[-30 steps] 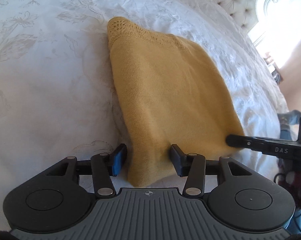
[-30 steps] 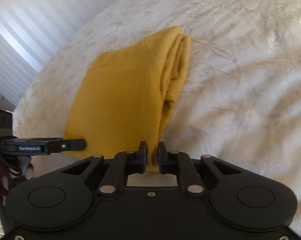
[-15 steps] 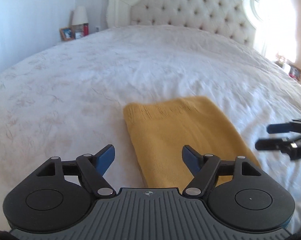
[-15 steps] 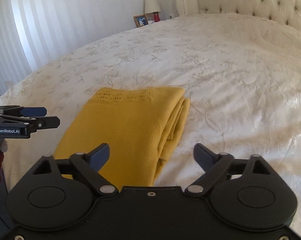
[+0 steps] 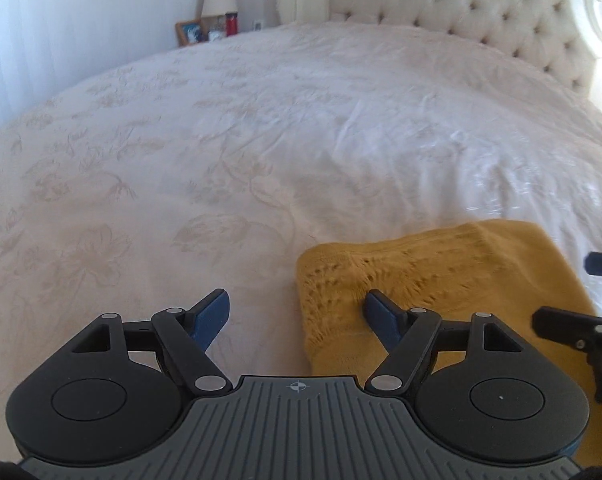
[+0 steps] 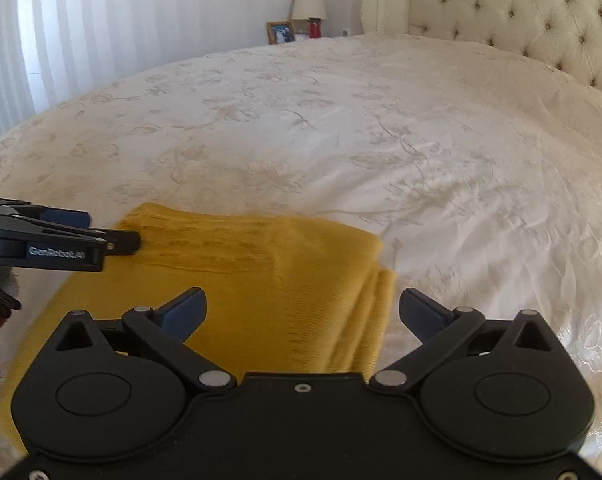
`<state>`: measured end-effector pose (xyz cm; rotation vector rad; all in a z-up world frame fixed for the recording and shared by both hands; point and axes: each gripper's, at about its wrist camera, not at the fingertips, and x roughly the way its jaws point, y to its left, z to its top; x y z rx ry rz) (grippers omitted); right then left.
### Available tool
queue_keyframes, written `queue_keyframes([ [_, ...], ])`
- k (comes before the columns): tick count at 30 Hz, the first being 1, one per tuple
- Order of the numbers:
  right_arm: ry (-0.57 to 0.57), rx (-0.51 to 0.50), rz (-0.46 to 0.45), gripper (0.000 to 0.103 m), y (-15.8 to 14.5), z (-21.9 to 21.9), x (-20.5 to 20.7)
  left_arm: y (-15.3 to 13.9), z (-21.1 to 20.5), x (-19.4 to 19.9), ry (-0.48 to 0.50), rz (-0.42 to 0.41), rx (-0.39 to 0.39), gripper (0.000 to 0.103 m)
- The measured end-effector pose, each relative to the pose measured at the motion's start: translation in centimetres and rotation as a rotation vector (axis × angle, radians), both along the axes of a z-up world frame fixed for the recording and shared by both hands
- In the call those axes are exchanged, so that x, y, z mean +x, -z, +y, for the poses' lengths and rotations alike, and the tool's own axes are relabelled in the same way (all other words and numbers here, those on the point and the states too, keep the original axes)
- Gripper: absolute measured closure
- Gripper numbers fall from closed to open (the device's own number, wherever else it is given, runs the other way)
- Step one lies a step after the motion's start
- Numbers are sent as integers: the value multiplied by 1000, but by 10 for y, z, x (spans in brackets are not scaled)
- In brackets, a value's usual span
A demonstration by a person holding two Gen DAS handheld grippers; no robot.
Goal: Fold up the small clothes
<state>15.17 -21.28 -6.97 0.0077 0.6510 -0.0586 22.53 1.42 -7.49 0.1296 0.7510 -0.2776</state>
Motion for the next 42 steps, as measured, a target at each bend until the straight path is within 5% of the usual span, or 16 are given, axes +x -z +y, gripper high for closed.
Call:
queue_keyframes([
  [4,90,132,62,1,26,-37,2,13,8,12,-18,32,-13,10],
  [10,121,232,-16,1,7,-43,-9,12,12,11,-13,39,-38,10],
  [13,159,190,-29,1,1,-46,8,13,12,14,-17,48,-44,8],
  [17,204,122,64,1,23,-57,33,13,11,20,-21,60,-48,6],
  [23,189,131,19,1,12,-55,16,6,11,21,-36,78,-39,6],
  [31,129,116,-89,1,-31,-32,-47,-23,10,-31,-31,50,-40,10],
  [38,133,116,-123,1,-46,-10,-100,-47,-5,-98,-134,-20,156,10],
  [42,130,139,-115,1,-47,1,-123,-56,-4,-127,-77,10,96,10],
])
